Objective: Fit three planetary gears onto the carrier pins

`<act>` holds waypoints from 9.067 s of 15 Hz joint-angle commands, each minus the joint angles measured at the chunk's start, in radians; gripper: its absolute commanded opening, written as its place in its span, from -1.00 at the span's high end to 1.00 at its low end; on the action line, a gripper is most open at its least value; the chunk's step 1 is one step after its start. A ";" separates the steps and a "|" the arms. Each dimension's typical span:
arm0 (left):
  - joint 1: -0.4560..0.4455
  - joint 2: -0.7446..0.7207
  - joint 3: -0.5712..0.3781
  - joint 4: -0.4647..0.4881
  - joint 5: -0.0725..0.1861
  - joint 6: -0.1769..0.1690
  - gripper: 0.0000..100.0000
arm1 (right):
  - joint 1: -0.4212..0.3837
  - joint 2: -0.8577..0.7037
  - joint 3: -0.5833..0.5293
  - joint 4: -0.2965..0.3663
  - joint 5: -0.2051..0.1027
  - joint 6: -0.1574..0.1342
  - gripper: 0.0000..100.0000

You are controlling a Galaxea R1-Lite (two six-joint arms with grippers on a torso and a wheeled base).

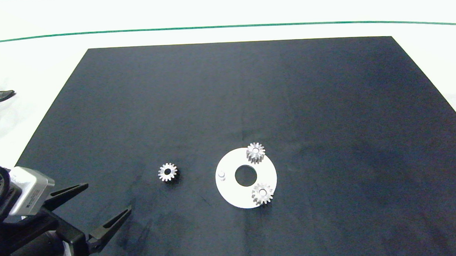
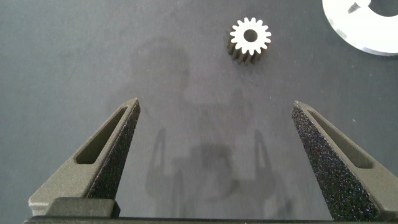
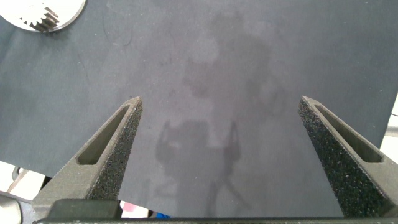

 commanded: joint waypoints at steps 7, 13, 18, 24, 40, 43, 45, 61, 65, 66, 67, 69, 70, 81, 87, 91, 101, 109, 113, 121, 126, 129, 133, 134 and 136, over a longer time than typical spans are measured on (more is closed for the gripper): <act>-0.043 0.432 0.128 -0.566 0.000 0.026 -1.00 | 0.018 0.013 0.003 0.006 -0.004 -0.002 -1.00; -0.073 0.421 0.112 -0.515 0.031 0.029 -1.00 | 0.026 0.017 0.014 0.006 -0.001 -0.002 -1.00; -0.143 0.331 -0.021 -0.288 0.091 0.032 -1.00 | 0.036 0.027 0.022 0.004 0.001 -0.002 -1.00; -0.189 0.253 -0.197 -0.024 0.095 0.027 -1.00 | 0.044 0.031 0.025 0.004 -0.001 -0.002 -1.00; -0.265 0.401 -0.265 -0.027 0.125 0.029 -1.00 | 0.050 0.027 0.028 0.004 -0.004 -0.002 -1.00; -0.265 0.406 -0.276 -0.027 0.125 0.030 -1.00 | 0.050 0.027 0.028 0.004 -0.002 -0.002 -1.00; -0.264 0.408 -0.277 -0.027 0.125 0.032 -1.00 | 0.050 0.023 0.028 0.003 -0.002 -0.002 -1.00; -0.221 0.466 -0.306 -0.027 0.129 0.049 -1.00 | 0.050 0.014 0.029 0.004 -0.004 -0.011 -1.00; -0.219 0.474 -0.306 -0.027 0.128 0.047 -1.00 | 0.050 0.010 0.029 0.004 -0.004 -0.011 -1.00; -0.219 0.474 -0.305 -0.027 0.129 0.047 -1.00 | 0.052 0.008 0.029 0.004 -0.004 -0.011 -1.00; -0.221 0.477 -0.302 -0.027 0.129 0.047 -1.00 | 0.050 0.008 0.029 0.004 -0.004 -0.011 -1.00; -0.219 0.483 -0.300 -0.027 0.129 0.046 -0.95 | 0.050 0.007 0.029 0.004 -0.002 -0.011 -1.00; -0.219 0.484 -0.300 -0.027 0.129 0.046 -0.92 | 0.050 0.007 0.029 0.004 -0.004 -0.011 -1.00; -0.219 0.483 -0.300 -0.027 0.129 0.049 -0.47 | 0.050 0.002 0.029 0.004 -0.002 -0.020 -1.00; -0.225 0.495 -0.303 -0.029 0.131 0.050 -0.23 | 0.050 -0.001 0.029 0.004 -0.002 -0.020 -1.00; -0.227 0.510 -0.306 -0.030 0.134 0.052 -0.08 | 0.050 -0.001 0.029 0.004 -0.002 -0.020 -1.00; -0.224 0.513 -0.308 -0.046 0.131 0.060 0.34 | 0.050 -0.004 0.028 0.003 -0.002 -0.020 -1.00; -0.222 0.487 -0.308 -0.043 0.128 0.060 0.64 | 0.050 -0.004 0.029 0.004 -0.002 -0.020 -1.00; -0.228 0.484 -0.306 -0.043 0.128 0.058 0.82 | 0.050 -0.006 0.029 0.004 -0.002 -0.020 -1.00; -0.400 0.305 -0.331 0.080 0.224 0.064 0.86 | 0.050 -0.009 0.029 0.004 -0.002 -0.042 -1.00; -0.443 0.336 -0.386 0.112 0.243 0.058 0.86 | 0.050 -0.016 0.029 0.004 -0.004 -0.045 -1.00; -0.478 0.403 -0.414 0.108 0.243 0.052 0.86 | 0.050 -0.018 0.026 0.004 -0.004 -0.045 -1.00; -0.524 0.478 -0.460 0.108 0.243 0.052 0.86 | 0.050 -0.026 0.014 0.004 -0.004 -0.043 -1.00; -0.534 0.503 -0.477 0.105 0.243 0.052 0.86 | 0.050 -0.026 0.009 0.004 -0.004 -0.043 -1.00; -0.551 0.527 -0.509 0.108 0.243 0.052 0.86 | 0.050 -0.032 0.008 0.004 -0.004 -0.045 -1.00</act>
